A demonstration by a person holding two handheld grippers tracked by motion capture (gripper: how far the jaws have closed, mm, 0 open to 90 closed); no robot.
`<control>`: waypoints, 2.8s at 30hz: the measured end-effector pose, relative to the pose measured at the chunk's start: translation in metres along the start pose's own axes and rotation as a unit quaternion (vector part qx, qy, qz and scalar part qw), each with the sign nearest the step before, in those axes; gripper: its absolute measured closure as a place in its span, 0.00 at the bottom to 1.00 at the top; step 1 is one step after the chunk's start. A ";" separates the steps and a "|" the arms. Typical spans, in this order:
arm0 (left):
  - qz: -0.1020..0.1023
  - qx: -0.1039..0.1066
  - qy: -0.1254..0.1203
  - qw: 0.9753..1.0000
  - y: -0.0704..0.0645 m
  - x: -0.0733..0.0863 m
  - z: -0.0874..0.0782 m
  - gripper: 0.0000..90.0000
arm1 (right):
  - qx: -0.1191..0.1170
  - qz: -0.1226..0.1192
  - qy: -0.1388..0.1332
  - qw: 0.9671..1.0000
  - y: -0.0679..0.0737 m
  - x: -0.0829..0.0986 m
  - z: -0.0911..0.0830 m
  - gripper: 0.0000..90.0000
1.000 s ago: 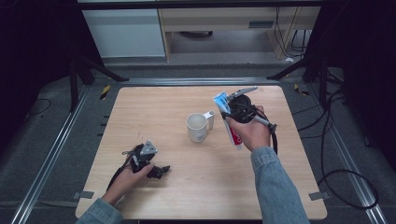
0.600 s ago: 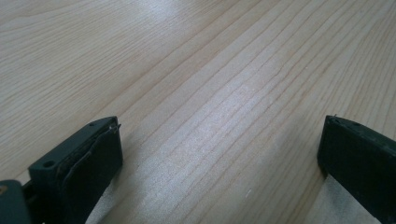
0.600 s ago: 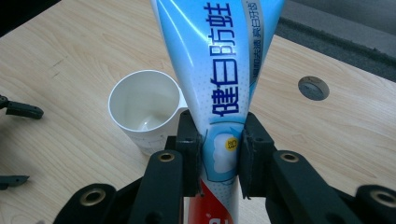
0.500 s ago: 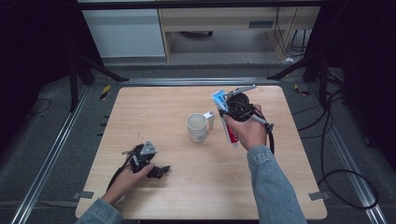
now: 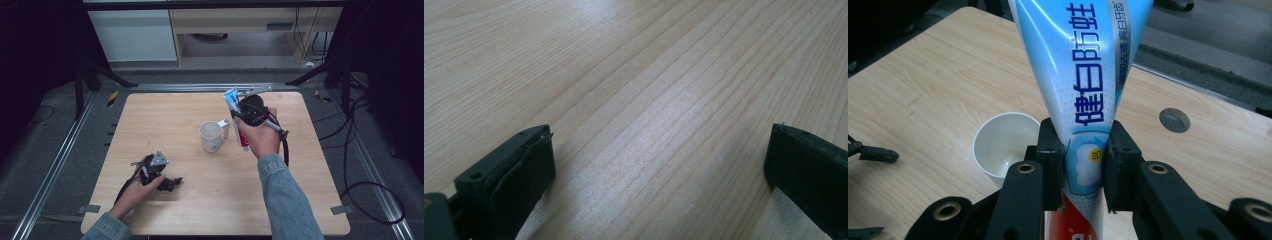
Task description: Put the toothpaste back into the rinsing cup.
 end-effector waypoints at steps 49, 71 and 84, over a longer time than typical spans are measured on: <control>0.000 0.000 0.000 1.000 0.000 0.000 0.000 0.00 | -0.013 0.022 -0.129 0.991 0.030 -0.057 0.008 0.81; 0.000 0.000 0.000 1.000 0.000 0.000 0.000 0.00 | -0.014 0.024 -0.175 0.984 0.039 -0.058 0.016 0.81; -0.001 0.000 0.000 1.000 0.000 0.000 0.000 0.00 | -0.016 0.027 -0.194 0.981 0.042 -0.049 0.022 0.81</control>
Point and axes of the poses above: each handheld gripper's, and its own axes: z roughly forward along the jaws, x roughly out of its underside, y roughly to its left, the point moved 3 cm from there along z, roughly forward along the jaws, and after that the axes turned 14 degrees about z, right-handed, at the moved point
